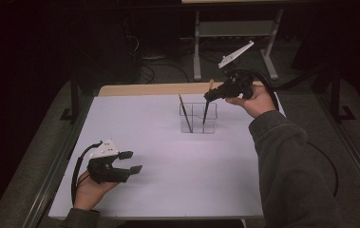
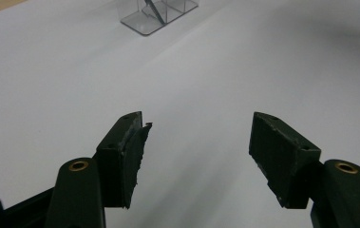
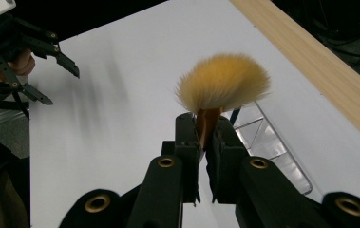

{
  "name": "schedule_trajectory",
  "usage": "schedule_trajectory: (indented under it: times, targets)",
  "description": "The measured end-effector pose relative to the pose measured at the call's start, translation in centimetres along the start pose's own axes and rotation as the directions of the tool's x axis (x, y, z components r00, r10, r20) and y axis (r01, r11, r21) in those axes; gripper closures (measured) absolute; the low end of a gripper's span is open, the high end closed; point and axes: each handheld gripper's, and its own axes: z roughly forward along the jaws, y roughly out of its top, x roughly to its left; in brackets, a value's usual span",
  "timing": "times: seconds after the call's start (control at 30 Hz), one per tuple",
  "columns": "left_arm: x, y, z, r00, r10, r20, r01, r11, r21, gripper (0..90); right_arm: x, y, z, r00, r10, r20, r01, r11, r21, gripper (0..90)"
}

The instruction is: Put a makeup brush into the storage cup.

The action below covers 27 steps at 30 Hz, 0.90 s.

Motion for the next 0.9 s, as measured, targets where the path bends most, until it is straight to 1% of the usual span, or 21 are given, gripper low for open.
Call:
schedule_trajectory:
  times: [0.03, 0.07, 0.1, 0.2, 0.27, 0.33, 0.47, 0.5, 0.53, 0.67, 0.73, 0.9]
  targets:
    - [0.0, 0.0, 0.0, 1.0, -0.005, -0.001, 0.005, 1.0, -0.003, 35.8, -0.1, 0.1, -0.1, 1.0, -0.006, 0.006, 0.006, 1.0, 0.001, 82.6]
    - [0.1, 0.0, 0.0, 1.0, -0.008, -0.001, 0.008, 1.0, -0.004, 35.6, -0.1, 0.2, -0.1, 1.0, 0.005, 0.003, -0.005, 1.0, 0.0, 82.6]
    - [0.1, 0.0, 0.0, 1.0, -0.007, -0.003, 0.007, 1.0, -0.005, 35.4, -0.3, 0.3, -0.1, 1.0, -0.002, 0.008, 0.002, 1.0, -0.001, 82.6]
    - [0.2, -0.1, 0.0, 1.0, -0.005, -0.001, 0.005, 1.0, -0.005, 34.8, -0.6, 0.7, -0.1, 1.0, -0.001, 0.007, 0.001, 1.0, 0.003, 82.6]
    - [0.2, -0.1, 0.0, 1.0, -0.008, 0.0, 0.008, 0.9999, -0.009, 34.7, -0.7, 1.1, -0.1, 0.9999, 0.006, 0.01, -0.006, 1.0, 0.01, 82.6]
    - [0.3, -0.1, -0.1, 0.9999, -0.01, -0.002, 0.01, 0.9999, -0.01, 34.9, -1.0, 1.3, -0.1, 0.9998, -0.005, 0.018, 0.004, 1.0, 0.021, 82.6]
    - [0.4, -0.2, -0.3, 0.9997, -0.024, -0.003, 0.024, 0.9995, -0.021, 35.2, -1.2, 2.0, -0.1, 0.9998, 0.001, 0.02, -0.001, 1.0, 0.02, 82.6]
    - [0.4, -0.2, -0.4, 0.9996, -0.027, -0.002, 0.027, 0.9993, -0.026, 35.2, -1.3, 2.1, -0.1, 0.9997, -0.01, 0.024, 0.01, 1.0, 0.019, 82.6]
    - [0.6, -0.2, -0.5, 0.9999, -0.009, -0.007, 0.009, 0.9999, -0.013, 35.2, -1.3, 2.3, -0.1, 0.9997, -0.001, 0.024, 0.0, 1.0, 0.022, 82.6]
    - [0.6, -0.2, -0.6, 0.9997, -0.02, -0.011, 0.02, 0.9996, -0.021, 34.9, -1.6, 2.8, -0.3, 0.9996, 0.001, 0.029, -0.001, 1.0, 0.014, 82.6]
    - [0.7, -0.2, -0.7, 0.9998, -0.017, -0.013, 0.016, 0.9996, -0.021, 34.7, -2.0, 3.0, -0.4, 0.9993, -0.015, 0.035, 0.015, 1.0, 0.01, 82.6]
    - [0.7, -0.2, -0.7, 0.9998, -0.018, -0.012, 0.018, 0.9996, -0.022, 34.7, -2.4, 3.6, -0.6, 0.999, 0.004, 0.045, -0.004, 1.0, 0.006, 82.6]
